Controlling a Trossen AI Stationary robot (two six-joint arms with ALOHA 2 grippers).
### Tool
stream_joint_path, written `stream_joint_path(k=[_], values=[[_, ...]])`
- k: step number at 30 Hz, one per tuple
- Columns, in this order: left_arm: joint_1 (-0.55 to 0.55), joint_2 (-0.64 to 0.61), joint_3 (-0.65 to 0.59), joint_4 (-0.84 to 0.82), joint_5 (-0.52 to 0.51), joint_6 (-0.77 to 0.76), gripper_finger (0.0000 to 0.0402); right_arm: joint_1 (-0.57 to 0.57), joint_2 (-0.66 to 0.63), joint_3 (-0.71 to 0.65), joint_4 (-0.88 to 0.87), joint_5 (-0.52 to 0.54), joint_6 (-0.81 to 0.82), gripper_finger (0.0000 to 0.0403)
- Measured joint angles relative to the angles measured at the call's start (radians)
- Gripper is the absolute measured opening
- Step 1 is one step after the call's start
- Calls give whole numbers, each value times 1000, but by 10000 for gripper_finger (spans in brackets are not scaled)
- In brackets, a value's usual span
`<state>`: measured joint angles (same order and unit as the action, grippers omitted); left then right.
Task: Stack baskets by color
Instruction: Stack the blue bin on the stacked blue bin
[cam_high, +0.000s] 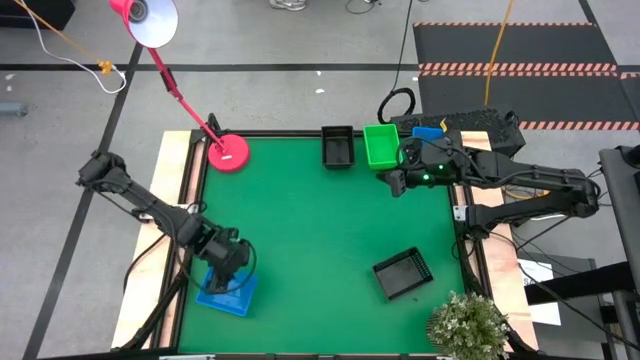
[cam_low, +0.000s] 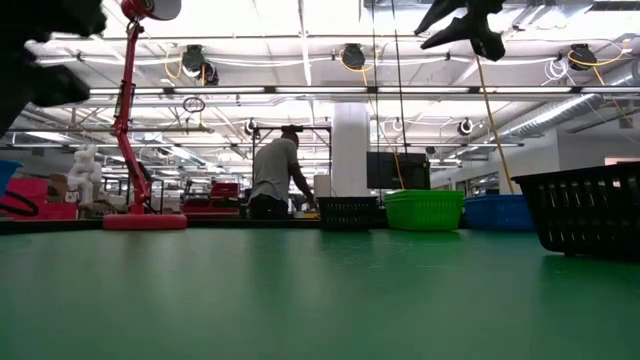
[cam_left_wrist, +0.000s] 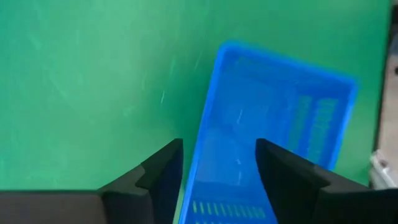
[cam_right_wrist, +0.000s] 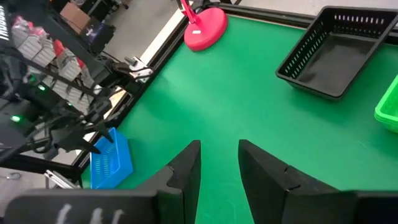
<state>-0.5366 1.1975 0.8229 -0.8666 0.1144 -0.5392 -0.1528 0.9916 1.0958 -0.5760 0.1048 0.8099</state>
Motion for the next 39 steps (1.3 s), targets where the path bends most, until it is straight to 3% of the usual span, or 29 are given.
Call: stream_joint_path(k=[5,9,13,25,34,39], values=[[-56,18,-43,-2,-74,-54,240,0,8,0,1,0,-3,102],[-69,20,-71,6,-87,-73,237,0,11,0,3,-1,-2,102],[-68,20,-104,11,-83,-54,194,0,13,0,4,-1,-2,102],[-47,20,-159,138,-34,11,16,0,13,0,4,1,16,102],[35,20,-69,89,-61,7,9,0,13,0,53,3,16,102],[119,20,55,-20,-191,24,14,0,13,0,98,33,16,102]])
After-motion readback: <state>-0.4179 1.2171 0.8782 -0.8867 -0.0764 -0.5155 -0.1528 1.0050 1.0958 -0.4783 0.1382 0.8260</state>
